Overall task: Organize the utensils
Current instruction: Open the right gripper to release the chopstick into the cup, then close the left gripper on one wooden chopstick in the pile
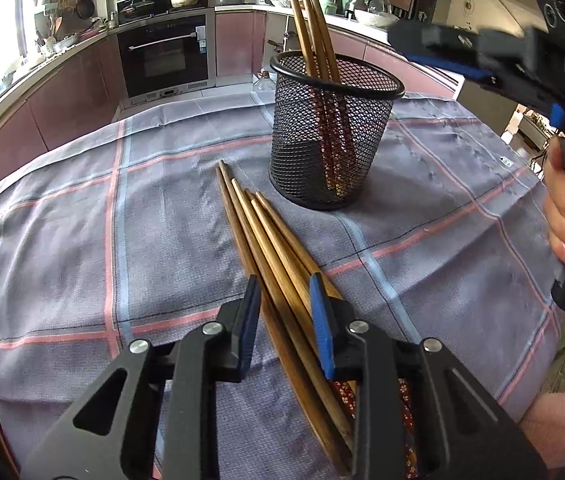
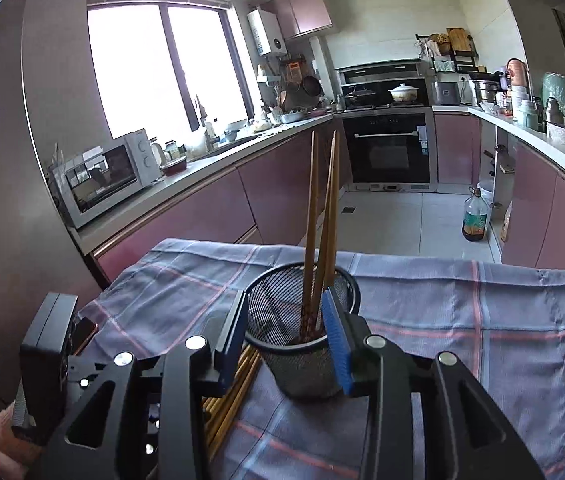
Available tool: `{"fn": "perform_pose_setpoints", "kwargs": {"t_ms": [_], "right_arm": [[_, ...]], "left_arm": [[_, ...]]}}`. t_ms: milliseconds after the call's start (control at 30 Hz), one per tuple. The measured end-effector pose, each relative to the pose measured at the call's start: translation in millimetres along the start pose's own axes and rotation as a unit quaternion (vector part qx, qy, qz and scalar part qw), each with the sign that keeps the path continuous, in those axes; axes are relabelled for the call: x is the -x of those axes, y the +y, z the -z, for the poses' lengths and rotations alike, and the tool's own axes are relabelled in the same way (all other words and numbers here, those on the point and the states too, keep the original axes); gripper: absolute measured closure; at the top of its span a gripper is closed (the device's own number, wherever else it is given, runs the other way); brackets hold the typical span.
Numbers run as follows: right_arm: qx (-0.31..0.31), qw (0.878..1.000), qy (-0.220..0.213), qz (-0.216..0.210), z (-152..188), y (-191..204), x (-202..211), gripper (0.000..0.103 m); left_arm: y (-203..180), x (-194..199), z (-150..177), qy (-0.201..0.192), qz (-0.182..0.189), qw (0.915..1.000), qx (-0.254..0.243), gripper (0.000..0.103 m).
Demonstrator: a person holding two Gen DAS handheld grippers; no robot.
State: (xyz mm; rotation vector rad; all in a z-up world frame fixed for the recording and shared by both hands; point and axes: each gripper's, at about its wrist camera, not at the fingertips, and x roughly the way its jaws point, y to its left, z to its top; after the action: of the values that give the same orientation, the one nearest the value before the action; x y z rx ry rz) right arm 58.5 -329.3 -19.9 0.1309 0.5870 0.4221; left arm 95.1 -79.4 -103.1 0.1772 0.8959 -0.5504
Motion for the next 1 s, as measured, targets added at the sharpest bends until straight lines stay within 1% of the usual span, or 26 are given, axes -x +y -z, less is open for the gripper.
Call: {"fn": "perform_pose_setpoints", "kwargs": {"t_ms": [33, 100, 200, 267, 367, 433, 567, 667, 700, 767, 800, 900, 1000], "right_arm": [[0.002, 1.0, 0.009, -0.005, 5, 2, 1, 0.067], [0.007, 1.0, 0.023, -0.012, 16, 7, 2, 0.067], [0.009, 0.999, 0.038, -0.012, 29, 9, 3, 0.067], [0.004, 0.999, 0.046, -0.016, 38, 10, 4, 0.067], [-0.011, 0.998, 0.053, -0.024, 43, 8, 5, 0.067], [-0.015, 0.998, 0.057, -0.025, 47, 9, 6, 0.067], [-0.018, 0.997, 0.069, -0.03, 54, 9, 6, 0.066], [-0.018, 0.997, 0.071, -0.031, 57, 10, 8, 0.066], [-0.02, 0.997, 0.072, -0.033, 56, 9, 8, 0.065], [-0.021, 0.997, 0.071, -0.034, 57, 8, 10, 0.064], [-0.023, 0.997, 0.072, -0.036, 56, 7, 10, 0.064], [-0.028, 0.996, 0.075, -0.04, 58, 6, 10, 0.062], [-0.03, 0.995, 0.081, -0.041, 61, 6, 9, 0.061]], "left_arm": [[0, -1, 0, 0.002, 0.007, 1.0, 0.0, 0.084], [1, -1, -1, 0.005, 0.01, 0.9999, 0.0, 0.085], [2, -2, -3, 0.013, 0.013, 0.9998, -0.002, 0.087], [-1, -2, -4, 0.016, 0.018, 0.9997, -0.009, 0.087], [-6, -5, -6, 0.023, 0.012, 0.9995, -0.02, 0.087], [-8, -8, -7, 0.029, 0.01, 0.9993, -0.024, 0.085], [-7, -10, -8, 0.033, 0.008, 0.9991, -0.026, 0.084], [-4, -10, -8, 0.038, 0.013, 0.9989, -0.024, 0.084], [-2, -10, -9, 0.04, 0.017, 0.9988, -0.023, 0.086], [1, -9, -9, 0.043, 0.023, 0.9986, -0.021, 0.097], [3, -11, -9, 0.047, 0.017, 0.9986, -0.02, 0.102], [11, -10, -8, 0.048, 0.02, 0.9986, -0.012, 0.102], [14, -9, -7, 0.048, 0.015, 0.9986, -0.014, 0.101]]}}
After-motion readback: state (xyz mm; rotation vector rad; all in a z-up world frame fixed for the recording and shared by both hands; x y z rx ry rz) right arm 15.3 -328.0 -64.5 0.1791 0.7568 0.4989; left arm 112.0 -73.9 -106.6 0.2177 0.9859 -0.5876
